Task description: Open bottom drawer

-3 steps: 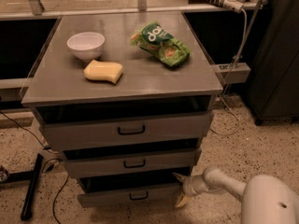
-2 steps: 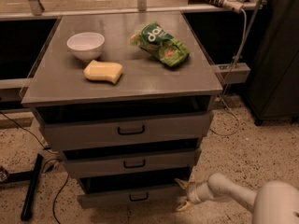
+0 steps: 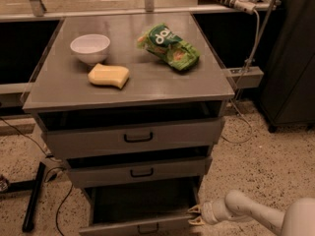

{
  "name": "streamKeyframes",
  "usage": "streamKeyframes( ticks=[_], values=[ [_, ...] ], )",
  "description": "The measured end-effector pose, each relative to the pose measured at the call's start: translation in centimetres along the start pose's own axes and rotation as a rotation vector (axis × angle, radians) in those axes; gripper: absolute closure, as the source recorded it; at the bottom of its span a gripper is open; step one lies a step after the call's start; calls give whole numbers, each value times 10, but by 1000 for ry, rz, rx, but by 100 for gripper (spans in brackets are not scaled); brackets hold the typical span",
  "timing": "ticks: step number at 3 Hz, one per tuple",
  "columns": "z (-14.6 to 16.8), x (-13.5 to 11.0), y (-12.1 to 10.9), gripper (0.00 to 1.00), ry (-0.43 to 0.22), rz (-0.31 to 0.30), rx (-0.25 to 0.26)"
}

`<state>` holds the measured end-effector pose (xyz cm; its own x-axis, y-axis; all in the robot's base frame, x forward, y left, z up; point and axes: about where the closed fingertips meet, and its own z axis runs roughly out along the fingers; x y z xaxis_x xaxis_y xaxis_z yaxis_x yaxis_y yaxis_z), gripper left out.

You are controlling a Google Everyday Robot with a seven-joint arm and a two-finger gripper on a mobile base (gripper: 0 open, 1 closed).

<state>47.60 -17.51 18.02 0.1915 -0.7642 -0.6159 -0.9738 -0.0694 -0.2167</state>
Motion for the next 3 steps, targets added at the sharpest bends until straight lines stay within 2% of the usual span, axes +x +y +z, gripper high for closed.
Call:
streamKeyframes(
  ticks=[1,2,3],
  values=[
    [-2,-2,-1,100,0,0,0],
    [-2,-2,-1,81,0,0,0],
    [-2,-2,-1,59,0,0,0]
  ],
)
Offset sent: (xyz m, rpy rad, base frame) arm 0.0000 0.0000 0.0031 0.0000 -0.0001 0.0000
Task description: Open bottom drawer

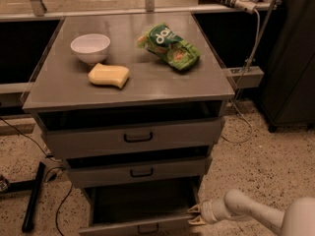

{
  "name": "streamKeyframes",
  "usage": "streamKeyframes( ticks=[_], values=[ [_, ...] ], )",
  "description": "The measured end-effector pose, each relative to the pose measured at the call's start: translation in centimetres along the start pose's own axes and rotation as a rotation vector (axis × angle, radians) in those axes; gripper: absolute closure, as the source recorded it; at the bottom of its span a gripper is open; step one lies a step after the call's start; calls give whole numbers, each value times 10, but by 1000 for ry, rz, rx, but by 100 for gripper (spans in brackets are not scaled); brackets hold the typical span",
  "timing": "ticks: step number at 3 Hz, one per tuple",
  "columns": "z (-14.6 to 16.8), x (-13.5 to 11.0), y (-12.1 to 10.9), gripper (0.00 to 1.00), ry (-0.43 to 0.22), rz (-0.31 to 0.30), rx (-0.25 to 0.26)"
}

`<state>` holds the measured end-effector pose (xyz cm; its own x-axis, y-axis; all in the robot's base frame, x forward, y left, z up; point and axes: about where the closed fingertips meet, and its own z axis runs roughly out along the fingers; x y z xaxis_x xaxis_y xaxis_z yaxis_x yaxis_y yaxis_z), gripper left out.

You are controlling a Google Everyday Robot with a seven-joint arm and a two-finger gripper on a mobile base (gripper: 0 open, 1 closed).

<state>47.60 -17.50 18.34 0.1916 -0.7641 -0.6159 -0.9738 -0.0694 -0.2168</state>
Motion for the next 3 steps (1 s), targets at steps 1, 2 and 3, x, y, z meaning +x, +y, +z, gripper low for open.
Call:
streamKeyframes(
  ticks=[1,2,3],
  values=[
    [0,0,0,35,0,0,0],
    [3,1,3,12,-13,2,-12],
    [15,11,17,14,-41,29,-44]
  ],
)
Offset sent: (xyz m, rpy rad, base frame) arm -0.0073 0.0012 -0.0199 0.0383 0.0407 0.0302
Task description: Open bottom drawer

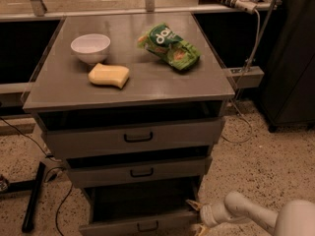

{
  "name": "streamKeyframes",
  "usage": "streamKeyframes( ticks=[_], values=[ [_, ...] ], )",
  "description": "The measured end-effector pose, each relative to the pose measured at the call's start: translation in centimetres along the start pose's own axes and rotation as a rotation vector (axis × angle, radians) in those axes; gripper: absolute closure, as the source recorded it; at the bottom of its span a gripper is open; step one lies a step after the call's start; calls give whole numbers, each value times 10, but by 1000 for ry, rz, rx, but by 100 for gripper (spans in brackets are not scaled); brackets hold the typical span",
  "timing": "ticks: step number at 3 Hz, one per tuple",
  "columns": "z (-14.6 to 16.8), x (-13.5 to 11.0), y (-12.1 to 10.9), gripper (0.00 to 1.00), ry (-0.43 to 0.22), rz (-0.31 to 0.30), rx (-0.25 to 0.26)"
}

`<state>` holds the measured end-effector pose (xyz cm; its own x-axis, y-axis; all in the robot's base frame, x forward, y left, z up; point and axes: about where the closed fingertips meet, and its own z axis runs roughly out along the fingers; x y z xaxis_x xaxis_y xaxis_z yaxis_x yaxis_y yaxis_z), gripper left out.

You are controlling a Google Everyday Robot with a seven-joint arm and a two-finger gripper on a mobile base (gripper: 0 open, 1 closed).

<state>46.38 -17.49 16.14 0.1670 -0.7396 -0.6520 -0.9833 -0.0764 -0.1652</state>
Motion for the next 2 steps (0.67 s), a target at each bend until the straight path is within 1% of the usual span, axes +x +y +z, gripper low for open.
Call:
streamKeyframes(
  ticks=[2],
  values=[
    [-1,3,10,61,-13,20,-13]
  ],
)
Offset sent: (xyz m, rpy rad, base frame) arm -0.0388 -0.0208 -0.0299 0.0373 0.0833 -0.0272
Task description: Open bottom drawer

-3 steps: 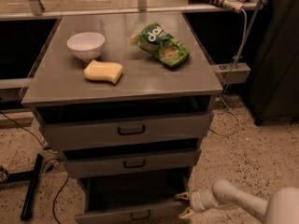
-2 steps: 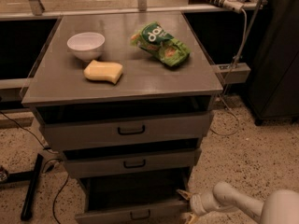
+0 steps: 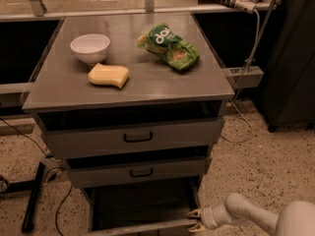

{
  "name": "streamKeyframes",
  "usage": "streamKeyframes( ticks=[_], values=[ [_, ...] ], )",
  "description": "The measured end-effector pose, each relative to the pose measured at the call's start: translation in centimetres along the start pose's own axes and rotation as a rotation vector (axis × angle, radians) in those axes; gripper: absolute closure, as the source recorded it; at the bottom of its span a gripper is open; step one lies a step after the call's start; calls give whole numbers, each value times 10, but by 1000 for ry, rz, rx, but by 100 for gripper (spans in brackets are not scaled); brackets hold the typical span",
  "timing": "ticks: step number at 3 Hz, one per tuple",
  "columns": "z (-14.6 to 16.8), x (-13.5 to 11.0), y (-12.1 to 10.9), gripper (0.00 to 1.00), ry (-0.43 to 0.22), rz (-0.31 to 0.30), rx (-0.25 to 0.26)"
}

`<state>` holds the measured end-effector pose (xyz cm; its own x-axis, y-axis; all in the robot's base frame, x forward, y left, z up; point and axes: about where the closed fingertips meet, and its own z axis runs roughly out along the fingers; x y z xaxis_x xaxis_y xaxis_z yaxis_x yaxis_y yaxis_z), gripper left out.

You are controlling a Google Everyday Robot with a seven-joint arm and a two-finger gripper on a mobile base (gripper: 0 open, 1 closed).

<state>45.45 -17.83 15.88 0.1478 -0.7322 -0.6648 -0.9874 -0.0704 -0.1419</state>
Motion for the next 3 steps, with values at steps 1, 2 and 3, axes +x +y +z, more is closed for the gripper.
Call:
streamKeyframes(
  ticks=[1,2,3],
  values=[
    [-6,5,21,84,-1,18,5],
    [-6,5,21,82,-2,18,5],
    [-6,5,21,59,-2,18,5]
  ],
)
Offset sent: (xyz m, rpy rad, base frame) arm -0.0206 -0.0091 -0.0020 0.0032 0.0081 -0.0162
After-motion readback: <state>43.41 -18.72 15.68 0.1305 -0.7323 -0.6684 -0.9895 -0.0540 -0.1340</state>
